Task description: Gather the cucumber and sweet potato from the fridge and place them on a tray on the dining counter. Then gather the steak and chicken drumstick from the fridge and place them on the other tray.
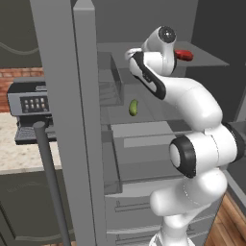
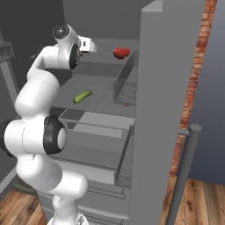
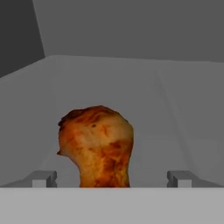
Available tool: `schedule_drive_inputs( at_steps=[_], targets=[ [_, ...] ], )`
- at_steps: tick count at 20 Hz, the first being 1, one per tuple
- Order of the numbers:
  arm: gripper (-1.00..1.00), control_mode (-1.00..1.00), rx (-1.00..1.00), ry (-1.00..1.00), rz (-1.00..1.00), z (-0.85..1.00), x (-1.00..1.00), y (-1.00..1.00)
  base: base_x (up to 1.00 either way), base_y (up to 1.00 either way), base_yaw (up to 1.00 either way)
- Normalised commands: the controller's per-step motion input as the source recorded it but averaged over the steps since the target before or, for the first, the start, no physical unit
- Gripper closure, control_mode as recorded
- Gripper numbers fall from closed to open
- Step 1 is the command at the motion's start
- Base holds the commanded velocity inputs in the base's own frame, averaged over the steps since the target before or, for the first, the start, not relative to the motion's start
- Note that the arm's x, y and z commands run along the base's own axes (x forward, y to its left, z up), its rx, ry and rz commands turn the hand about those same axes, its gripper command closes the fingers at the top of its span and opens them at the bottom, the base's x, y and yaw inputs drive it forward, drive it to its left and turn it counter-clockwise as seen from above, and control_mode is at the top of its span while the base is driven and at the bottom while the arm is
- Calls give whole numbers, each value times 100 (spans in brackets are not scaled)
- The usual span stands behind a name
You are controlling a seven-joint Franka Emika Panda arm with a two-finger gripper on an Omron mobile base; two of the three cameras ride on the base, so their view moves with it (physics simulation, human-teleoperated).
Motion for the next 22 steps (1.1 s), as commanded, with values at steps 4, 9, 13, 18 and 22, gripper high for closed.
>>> schedule_drive_inputs(
  at_steps=[4,9,13,18,22],
  targets=[
    [-100,-100,0,5,0,-19,12,0,0,0,0],
    [100,-100,0,7,0,-34,3,7,0,0,0],
    [100,-100,0,4,0,-71,0,0,0,0,0],
    [100,-100,0,1,0,-65,0,0,0,0,0],
    [100,-100,0,0,0,-68,0,0,0,0,0]
  ],
)
